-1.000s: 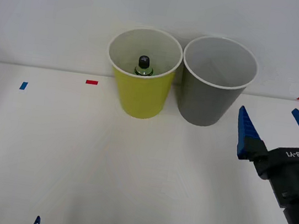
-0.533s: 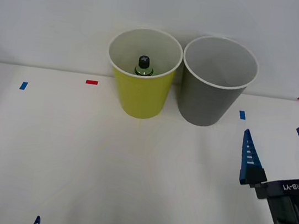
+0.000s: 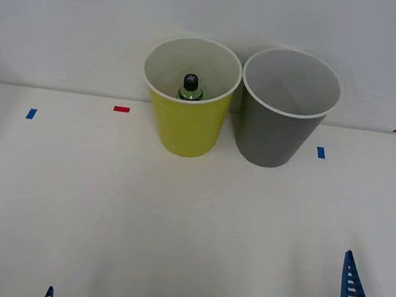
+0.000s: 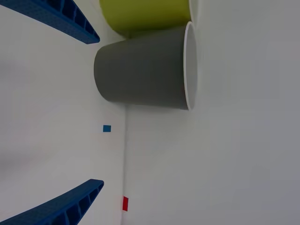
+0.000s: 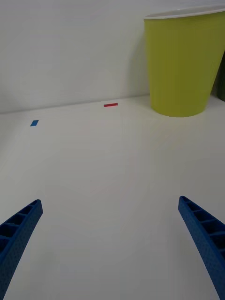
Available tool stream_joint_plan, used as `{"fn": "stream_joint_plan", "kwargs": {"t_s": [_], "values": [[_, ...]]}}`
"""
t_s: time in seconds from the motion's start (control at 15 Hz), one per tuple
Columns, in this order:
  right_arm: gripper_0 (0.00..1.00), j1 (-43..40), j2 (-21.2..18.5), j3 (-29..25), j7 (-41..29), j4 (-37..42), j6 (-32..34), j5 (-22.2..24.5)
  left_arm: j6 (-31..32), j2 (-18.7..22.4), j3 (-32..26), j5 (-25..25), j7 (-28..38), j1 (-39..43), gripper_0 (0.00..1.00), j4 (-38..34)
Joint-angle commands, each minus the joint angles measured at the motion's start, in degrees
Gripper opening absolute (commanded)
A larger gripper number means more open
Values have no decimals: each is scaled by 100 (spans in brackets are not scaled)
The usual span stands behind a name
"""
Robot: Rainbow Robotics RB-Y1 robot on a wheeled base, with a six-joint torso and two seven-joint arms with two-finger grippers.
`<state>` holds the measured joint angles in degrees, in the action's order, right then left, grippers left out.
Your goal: Put cans in the gray bin and PET bottles in the light green bin.
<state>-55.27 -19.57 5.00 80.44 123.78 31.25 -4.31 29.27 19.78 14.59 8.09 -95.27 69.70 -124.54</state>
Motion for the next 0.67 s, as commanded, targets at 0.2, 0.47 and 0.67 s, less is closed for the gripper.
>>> {"fn": "stream_joint_plan", "kwargs": {"t_s": [0.2, 0.47, 0.67], "values": [[100, -371, -64, 186, -37, -724, 689, 9, 0, 0, 0, 0, 0, 0, 100, 0], [100, -661, -205, 230, -169, -776, 848, 0, 0, 0, 0, 0, 0, 0, 100, 0], [100, -705, -187, 265, -213, -776, 953, 0, 0, 0, 0, 0, 0, 0, 100, 0]]}}
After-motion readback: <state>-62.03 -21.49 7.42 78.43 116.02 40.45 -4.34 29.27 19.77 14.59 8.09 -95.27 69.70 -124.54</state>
